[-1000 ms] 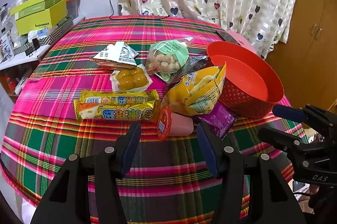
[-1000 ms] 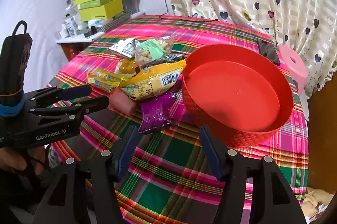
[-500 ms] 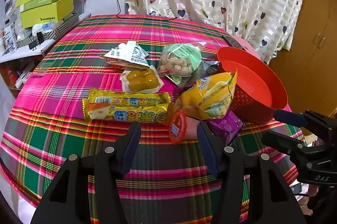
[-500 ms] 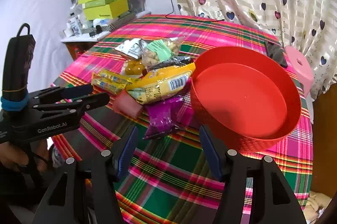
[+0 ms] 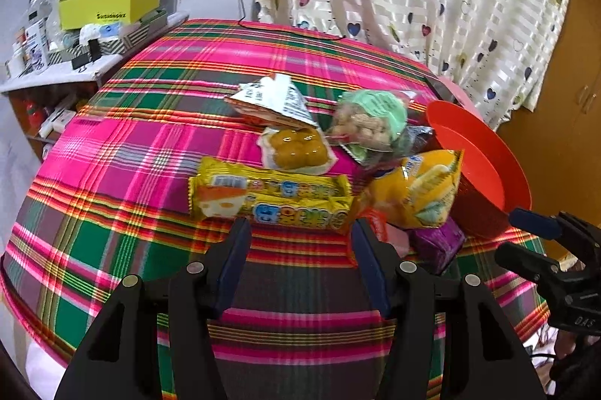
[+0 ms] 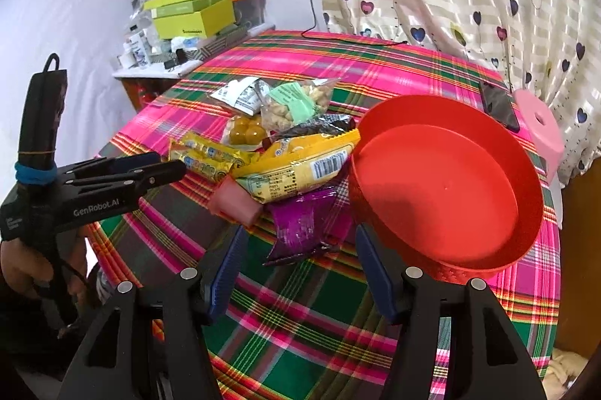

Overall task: Organize snacks
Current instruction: 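Move the right tool toward the yellow wafer bars on the table, then grasp a yellow wafer bar with the right tool and lift it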

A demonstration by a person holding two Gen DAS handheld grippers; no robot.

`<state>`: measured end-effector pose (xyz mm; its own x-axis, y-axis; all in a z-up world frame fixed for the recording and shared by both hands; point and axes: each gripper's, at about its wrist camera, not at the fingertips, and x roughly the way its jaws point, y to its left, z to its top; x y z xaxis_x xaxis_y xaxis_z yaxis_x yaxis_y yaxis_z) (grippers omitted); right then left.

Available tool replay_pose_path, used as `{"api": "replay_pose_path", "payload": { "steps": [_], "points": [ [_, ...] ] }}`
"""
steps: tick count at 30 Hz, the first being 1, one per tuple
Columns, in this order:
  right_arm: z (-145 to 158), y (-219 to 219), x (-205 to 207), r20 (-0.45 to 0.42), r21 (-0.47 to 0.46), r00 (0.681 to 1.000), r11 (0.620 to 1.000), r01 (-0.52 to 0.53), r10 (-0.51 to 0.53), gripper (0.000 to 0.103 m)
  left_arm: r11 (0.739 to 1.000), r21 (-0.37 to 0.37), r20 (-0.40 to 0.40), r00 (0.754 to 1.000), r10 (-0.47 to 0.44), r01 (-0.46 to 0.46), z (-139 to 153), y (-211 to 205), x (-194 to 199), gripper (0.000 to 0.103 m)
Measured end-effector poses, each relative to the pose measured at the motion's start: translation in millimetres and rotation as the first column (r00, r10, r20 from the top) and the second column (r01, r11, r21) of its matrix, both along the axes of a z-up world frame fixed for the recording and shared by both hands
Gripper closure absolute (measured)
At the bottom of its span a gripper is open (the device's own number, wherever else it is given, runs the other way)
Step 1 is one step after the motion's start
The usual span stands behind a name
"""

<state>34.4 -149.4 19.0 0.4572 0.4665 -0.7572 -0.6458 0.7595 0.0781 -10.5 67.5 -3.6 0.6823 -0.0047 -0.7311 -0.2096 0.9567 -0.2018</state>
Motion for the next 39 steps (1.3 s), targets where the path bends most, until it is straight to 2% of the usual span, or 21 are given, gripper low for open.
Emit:
{"api": "replay_pose_path", "payload": {
  "steps": [11,16,21,30,34,39],
  "points": [
    [-1,19,1,0.014,-0.014,0.998,0.998,-0.055,0.055,0.044,0.999,-0.027,-0.018,0.999,0.041,-0.041,-6,18,1,0.047],
    [10,33,-1,0.075,-0.015,0.992,0.995,-0.101,0.102,0.044,0.996,-0.057,-0.032,0.998,0.061,-0.063,-12,27,0,0.047],
    [10,63,0,0.093,-0.043,0.977,0.981,-0.191,0.194,0.052,0.993,-0.061,-0.023,0.995,0.095,-0.096,-10,39,-5,0.047],
    [-20,128,12,0.038,-0.141,0.935,0.928,-0.345,0.353,0.059,0.986,-0.085,-0.011,0.989,0.146,-0.146,-12,63,-18,0.047],
    [-37,151,19,-0.001,-0.191,0.916,0.899,-0.393,0.400,0.064,0.981,-0.100,-0.007,0.986,0.167,-0.166,-14,74,-24,0.047],
    [-54,175,22,-0.033,-0.247,0.889,0.858,-0.450,0.456,0.065,0.976,-0.121,-0.004,0.983,0.184,-0.183,-19,85,-30,0.047]
  ]
}}
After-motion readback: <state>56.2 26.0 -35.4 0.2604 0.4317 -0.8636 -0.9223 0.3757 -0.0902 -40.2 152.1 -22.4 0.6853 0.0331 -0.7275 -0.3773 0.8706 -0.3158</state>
